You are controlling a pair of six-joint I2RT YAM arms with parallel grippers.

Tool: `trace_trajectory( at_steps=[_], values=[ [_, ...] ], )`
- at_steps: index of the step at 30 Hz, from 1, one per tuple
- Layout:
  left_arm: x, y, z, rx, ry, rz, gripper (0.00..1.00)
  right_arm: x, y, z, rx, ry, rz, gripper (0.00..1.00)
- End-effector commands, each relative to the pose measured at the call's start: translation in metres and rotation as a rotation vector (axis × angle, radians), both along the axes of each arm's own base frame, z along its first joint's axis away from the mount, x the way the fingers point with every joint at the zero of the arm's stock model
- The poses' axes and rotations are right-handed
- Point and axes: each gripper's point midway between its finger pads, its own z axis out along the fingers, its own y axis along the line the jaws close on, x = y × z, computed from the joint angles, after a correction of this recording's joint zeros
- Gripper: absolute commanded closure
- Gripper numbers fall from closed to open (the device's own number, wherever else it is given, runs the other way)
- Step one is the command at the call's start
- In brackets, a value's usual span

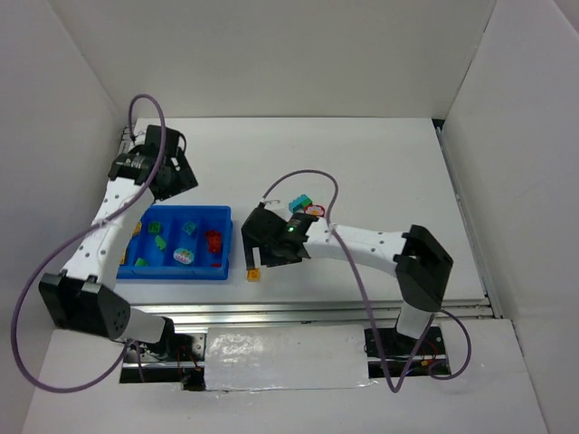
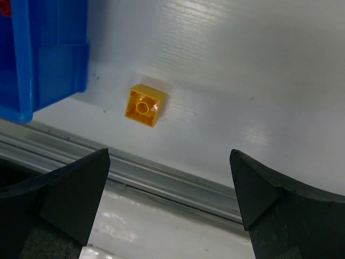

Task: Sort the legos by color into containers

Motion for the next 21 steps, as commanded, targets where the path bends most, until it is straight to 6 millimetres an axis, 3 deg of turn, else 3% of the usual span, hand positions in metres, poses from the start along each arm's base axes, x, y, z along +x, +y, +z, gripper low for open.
trace_trajectory(
  at_steps=[1,3,9,21],
  values=[
    [-0.021,-0.064,0.004,-0.138,-0.042,-0.226,0.01,0.007,0.004,-0.011,-0.110,-0.068,-0.120,0.00],
    [-0.035,-0.078,-0.009,-0.199,-0.028,-0.261,0.01,0.002,0.023,-0.015,-0.068,-0.065,-0.087,0.01],
    [-0.060,-0.090,0.011,-0.271,-0.120,-0.318,0.00,0.002,0.044,-0.044,-0.063,-0.043,-0.070,0.10],
    [-0.081,-0.088,0.002,-0.265,-0.066,-0.359,0.00,0.011,0.057,-0.069,-0.051,-0.051,-0.114,0.21]
  ],
)
